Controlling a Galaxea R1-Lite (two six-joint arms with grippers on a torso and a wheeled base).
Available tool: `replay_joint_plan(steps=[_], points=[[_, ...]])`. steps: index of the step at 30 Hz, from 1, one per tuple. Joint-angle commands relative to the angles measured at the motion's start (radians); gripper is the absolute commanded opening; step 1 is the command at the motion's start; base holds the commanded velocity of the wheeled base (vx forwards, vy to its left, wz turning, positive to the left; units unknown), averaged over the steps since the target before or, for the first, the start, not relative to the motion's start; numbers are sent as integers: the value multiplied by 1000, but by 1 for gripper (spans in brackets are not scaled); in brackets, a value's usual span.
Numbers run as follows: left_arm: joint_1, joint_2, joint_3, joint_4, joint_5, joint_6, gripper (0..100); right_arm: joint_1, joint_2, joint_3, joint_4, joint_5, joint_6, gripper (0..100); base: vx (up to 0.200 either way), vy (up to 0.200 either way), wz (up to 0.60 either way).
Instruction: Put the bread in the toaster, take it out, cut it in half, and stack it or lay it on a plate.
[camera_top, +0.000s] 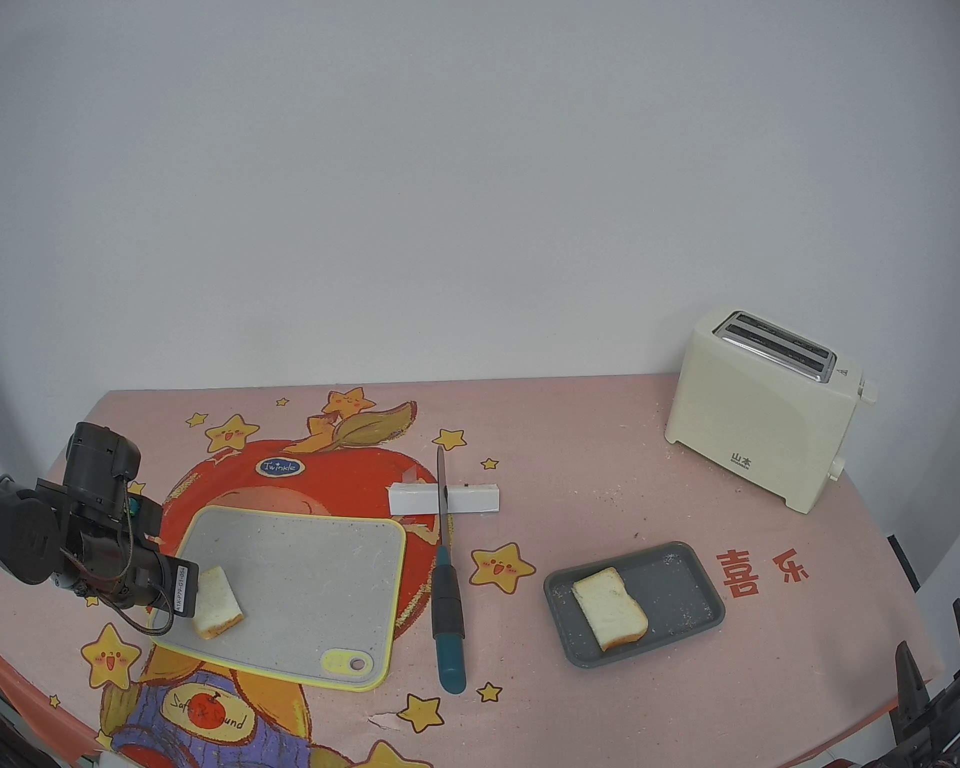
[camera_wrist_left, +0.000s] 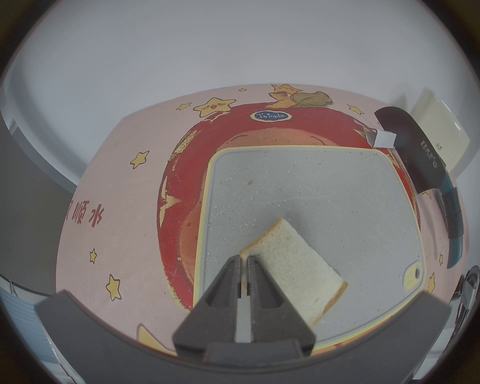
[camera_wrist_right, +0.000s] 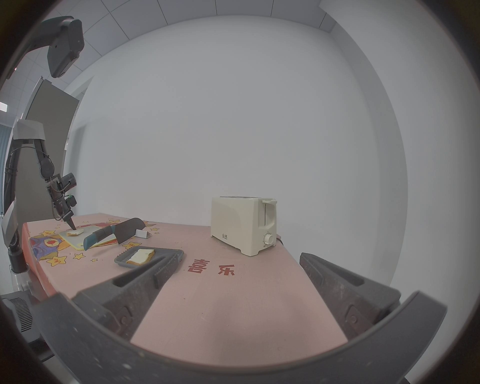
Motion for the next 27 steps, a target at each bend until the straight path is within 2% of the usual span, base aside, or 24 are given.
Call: replay_joint_plan(steps=[1, 11, 17, 21, 27], points=[[-4, -12, -5, -2, -2, 1, 0, 0, -4, 16, 0, 0, -1, 100, 0, 0, 0], [-10, -100, -74, 12, -6, 0, 0, 0, -4, 16, 0, 0, -1, 100, 0, 0, 0], [-73, -176, -74, 12, -8, -2, 0, 0, -4, 16, 0, 0, -1, 100, 0, 0, 0], [-94, -195, -76, 9, -9, -20, 0, 0, -4, 16, 0, 0, -1, 100, 0, 0, 0], [-102, -258, -45, 0, -55, -53, 0, 0, -4, 16, 0, 0, -1, 100, 0, 0, 0]])
